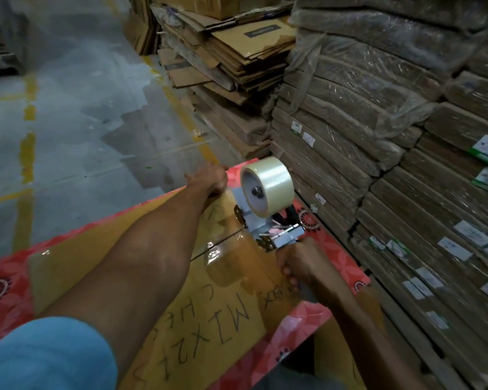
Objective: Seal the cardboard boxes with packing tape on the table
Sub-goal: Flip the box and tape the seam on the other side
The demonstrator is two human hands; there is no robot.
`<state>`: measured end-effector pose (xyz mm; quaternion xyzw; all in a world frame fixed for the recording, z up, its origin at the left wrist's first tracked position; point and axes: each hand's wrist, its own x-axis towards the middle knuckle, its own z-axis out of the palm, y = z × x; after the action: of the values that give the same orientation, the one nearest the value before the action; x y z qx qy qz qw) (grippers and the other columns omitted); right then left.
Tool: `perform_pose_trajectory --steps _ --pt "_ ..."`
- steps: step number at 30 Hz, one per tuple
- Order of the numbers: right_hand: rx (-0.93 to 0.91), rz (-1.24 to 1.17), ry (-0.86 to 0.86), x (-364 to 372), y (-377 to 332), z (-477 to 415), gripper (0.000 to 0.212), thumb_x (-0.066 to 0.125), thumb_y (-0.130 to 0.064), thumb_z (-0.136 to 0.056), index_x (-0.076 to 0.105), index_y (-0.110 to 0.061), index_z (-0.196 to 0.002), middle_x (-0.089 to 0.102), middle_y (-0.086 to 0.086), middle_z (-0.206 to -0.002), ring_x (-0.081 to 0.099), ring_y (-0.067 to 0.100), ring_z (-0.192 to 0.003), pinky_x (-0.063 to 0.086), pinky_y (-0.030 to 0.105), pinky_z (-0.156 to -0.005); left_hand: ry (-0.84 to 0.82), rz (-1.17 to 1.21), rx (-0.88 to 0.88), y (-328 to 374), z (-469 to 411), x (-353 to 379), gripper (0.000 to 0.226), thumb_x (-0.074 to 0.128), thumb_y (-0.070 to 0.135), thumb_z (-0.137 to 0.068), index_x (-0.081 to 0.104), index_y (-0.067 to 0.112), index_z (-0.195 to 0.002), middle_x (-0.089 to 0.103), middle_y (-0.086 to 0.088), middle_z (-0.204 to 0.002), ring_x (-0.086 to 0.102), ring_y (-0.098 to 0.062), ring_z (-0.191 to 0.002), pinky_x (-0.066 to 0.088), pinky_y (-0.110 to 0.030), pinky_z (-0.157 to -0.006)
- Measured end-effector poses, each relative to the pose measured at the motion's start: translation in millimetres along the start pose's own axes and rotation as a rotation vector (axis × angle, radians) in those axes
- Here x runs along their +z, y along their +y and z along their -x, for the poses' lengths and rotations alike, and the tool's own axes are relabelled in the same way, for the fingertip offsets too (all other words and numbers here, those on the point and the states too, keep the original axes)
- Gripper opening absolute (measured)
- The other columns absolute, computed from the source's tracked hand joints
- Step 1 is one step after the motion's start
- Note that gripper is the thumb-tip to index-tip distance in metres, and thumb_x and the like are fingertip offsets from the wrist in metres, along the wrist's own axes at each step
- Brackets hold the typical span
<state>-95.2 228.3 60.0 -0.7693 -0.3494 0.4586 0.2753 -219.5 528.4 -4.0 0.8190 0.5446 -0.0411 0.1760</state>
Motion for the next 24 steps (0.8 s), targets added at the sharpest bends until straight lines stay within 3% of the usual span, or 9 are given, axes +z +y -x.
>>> perform_pose_trajectory --steps 3,6,8,10,12,14,18,20,24 --pt "0.004 -0.088 -0.035 -5.2 25.0 28.2 0.038 0.05 0.006 -0.09 0.054 -0.016 -0.059 0.045 -0.003 -0.049 0.04 0.013 -0.042 0.031 0.024 -0.046 0.035 -0.107 -0.098 14.2 17.9 -6.6 0.043 0.038 0.039 -0.101 0.045 0.035 -0.144 0.033 -0.015 -0.155 0.029 -0.047 -0.142 0.01 -0.076 -0.109" --pt "0.035 -0.227 -0.002 -2.9 38.3 42.0 0.042 0.05 0.014 -0.082 0.058 -0.012 -0.049 0.04 -0.002 -0.044 0.032 0.013 -0.037 0.023 0.025 -0.047 0.314 -0.084 -0.11 36.0 54.4 -4.2 0.052 0.031 0.054 -0.102 0.052 0.019 -0.134 0.049 -0.017 -0.14 0.042 -0.039 -0.131 0.026 -0.065 -0.107" --pt "0.076 -0.285 0.017 -0.6 37.7 43.9 0.038 0.054 0.014 -0.075 0.056 -0.012 -0.047 0.041 0.0 -0.043 0.031 0.014 -0.035 0.022 0.023 -0.046 0.401 -0.004 -0.072 44.2 75.1 4.9 0.058 0.028 0.057 -0.102 0.053 0.015 -0.133 0.051 -0.017 -0.138 0.044 -0.036 -0.13 0.029 -0.056 -0.108" --pt "0.092 -0.286 0.045 -0.8 37.4 42.1 0.028 0.058 0.01 -0.072 0.055 -0.009 -0.052 0.043 0.003 -0.044 0.034 0.016 -0.035 0.025 0.024 -0.045 0.278 -0.003 -0.022 47.4 90.9 19.4 0.066 0.03 0.057 -0.101 0.039 0.012 -0.148 0.034 -0.02 -0.156 0.026 -0.035 -0.146 0.015 -0.058 -0.116" --pt "0.082 -0.231 0.041 -2.1 35.4 39.8 0.025 0.059 0.005 -0.078 0.057 -0.008 -0.057 0.045 0.004 -0.046 0.037 0.017 -0.034 0.029 0.022 -0.043 0.158 -0.075 -0.008 46.4 99.6 31.0 0.072 0.031 0.051 -0.102 0.011 0.013 -0.16 0.001 -0.015 -0.167 -0.003 -0.032 -0.154 -0.004 -0.059 -0.12" --pt "0.06 -0.171 0.016 -1.9 32.8 37.5 0.021 0.058 -0.002 -0.084 0.059 -0.008 -0.063 0.047 0.002 -0.047 0.04 0.016 -0.035 0.033 0.022 -0.042 0.152 -0.091 -0.013 45.6 101.5 30.7 0.069 0.03 0.039 -0.104 -0.001 0.014 -0.16 -0.012 -0.012 -0.167 -0.012 -0.03 -0.154 -0.006 -0.06 -0.12" --pt "0.088 -0.239 0.016 -3.1 28.3 35.9 0.009 0.064 -0.006 -0.064 0.06 -0.007 -0.056 0.044 0.003 -0.042 0.038 0.018 -0.035 0.033 0.024 -0.044 0.153 -0.124 -0.031 51.3 104.7 26.4 0.072 0.039 0.021 -0.1 0.001 0.011 -0.16 -0.012 -0.012 -0.167 -0.012 -0.031 -0.154 -0.003 -0.062 -0.12" --pt "0.087 -0.267 -0.008 -8.8 30.9 39.7 0.016 0.066 -0.003 -0.07 0.06 -0.007 -0.056 0.045 0.004 -0.044 0.038 0.017 -0.033 0.033 0.021 -0.042 0.167 -0.127 -0.033 49.9 101.1 25.1 0.074 0.042 0.018 -0.097 0.004 0.01 -0.16 -0.01 -0.013 -0.167 -0.01 -0.031 -0.154 -0.002 -0.062 -0.12" --pt "0.073 -0.193 -0.021 -20.7 61.4 57.7 0.033 0.058 0.003 -0.084 0.056 -0.012 -0.055 0.046 0.0 -0.044 0.04 0.015 -0.037 0.033 0.022 -0.044 0.147 -0.102 -0.062 46.6 90.7 22.4 0.068 0.026 0.05 -0.102 0.014 0.014 -0.159 -0.004 -0.011 -0.168 -0.005 -0.03 -0.154 -0.002 -0.062 -0.12"
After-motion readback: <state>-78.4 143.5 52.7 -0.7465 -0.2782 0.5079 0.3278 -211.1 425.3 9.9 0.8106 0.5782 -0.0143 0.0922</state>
